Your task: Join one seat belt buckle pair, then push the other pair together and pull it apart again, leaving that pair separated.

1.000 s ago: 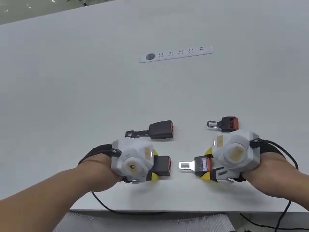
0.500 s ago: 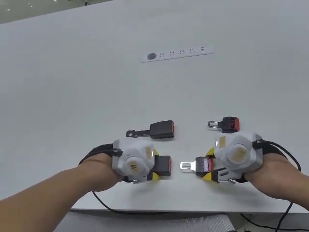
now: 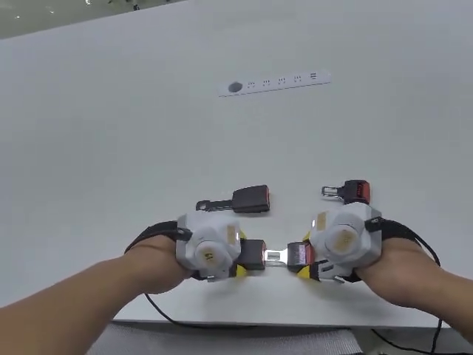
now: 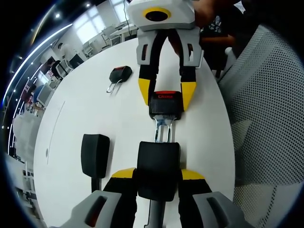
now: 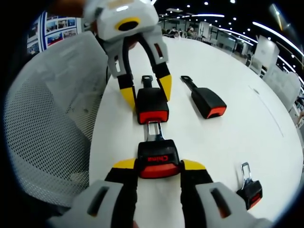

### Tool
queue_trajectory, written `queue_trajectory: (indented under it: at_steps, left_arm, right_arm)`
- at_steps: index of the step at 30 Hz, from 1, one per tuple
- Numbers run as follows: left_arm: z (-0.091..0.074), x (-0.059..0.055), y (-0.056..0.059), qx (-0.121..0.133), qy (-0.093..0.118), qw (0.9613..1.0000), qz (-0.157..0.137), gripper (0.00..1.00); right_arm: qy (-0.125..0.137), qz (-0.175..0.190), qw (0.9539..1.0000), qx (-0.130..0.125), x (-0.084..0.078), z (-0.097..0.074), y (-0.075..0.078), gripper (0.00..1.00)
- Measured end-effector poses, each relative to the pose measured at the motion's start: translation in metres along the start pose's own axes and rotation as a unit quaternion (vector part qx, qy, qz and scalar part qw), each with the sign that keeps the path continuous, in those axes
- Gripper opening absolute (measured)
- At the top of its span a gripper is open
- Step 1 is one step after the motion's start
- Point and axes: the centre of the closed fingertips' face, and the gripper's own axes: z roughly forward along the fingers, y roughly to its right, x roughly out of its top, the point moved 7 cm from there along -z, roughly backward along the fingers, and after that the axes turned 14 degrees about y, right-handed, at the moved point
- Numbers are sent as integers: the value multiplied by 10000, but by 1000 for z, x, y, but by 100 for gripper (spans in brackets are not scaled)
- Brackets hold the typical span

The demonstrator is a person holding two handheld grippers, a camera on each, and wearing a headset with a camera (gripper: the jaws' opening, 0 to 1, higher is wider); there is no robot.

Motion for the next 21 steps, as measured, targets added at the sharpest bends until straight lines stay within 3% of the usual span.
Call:
queue_trajectory:
  at_steps: [21]
  left_arm:
    - [1,0,-1,12,32,10000,6,33]
  right_arm:
    - [-9,-158,9999,-31,6,7,-1,34]
